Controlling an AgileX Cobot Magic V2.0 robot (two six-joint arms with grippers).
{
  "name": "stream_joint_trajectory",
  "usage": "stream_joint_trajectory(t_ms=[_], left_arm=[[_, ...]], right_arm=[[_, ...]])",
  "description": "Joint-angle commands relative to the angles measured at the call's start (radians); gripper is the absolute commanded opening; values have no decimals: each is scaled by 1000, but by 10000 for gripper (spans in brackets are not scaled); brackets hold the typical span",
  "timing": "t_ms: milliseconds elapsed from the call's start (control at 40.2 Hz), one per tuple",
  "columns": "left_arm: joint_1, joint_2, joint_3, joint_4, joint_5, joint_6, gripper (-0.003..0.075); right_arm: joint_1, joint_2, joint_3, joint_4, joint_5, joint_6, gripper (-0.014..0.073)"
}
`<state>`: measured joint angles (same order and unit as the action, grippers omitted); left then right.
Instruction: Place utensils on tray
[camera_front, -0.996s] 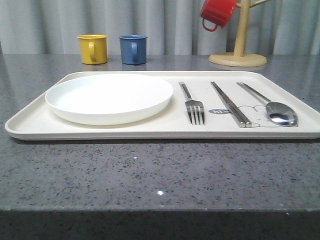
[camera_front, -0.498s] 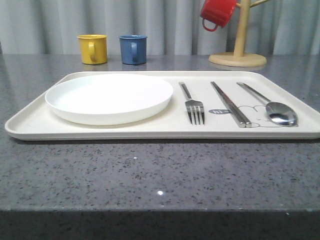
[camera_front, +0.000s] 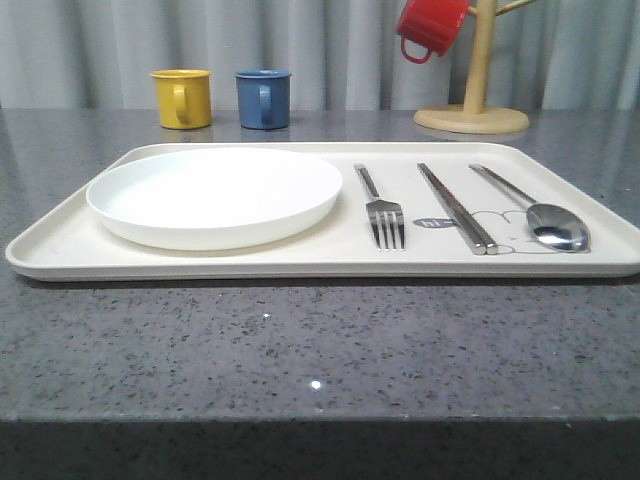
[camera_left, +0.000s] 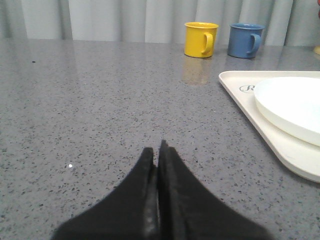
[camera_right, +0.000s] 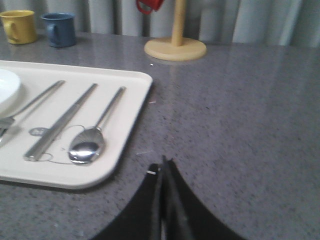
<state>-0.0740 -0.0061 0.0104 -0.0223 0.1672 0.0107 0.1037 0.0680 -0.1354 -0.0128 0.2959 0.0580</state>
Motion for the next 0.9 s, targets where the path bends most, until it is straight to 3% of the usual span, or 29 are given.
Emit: stream_joint_trajectory(t_ms=[0,224,872], left_arm=[[4,-25,-5,-10,-85,1,-18],[4,-23,-5,-10,-85,1,-18],[4,-23,-5,-10,-85,1,-18]], right_arm=[[-77,-44,48,67,-117,-42,-69],[-120,-94,165,113,-173,-42,-69],[-120,-94,162,113,-150,-42,-69]])
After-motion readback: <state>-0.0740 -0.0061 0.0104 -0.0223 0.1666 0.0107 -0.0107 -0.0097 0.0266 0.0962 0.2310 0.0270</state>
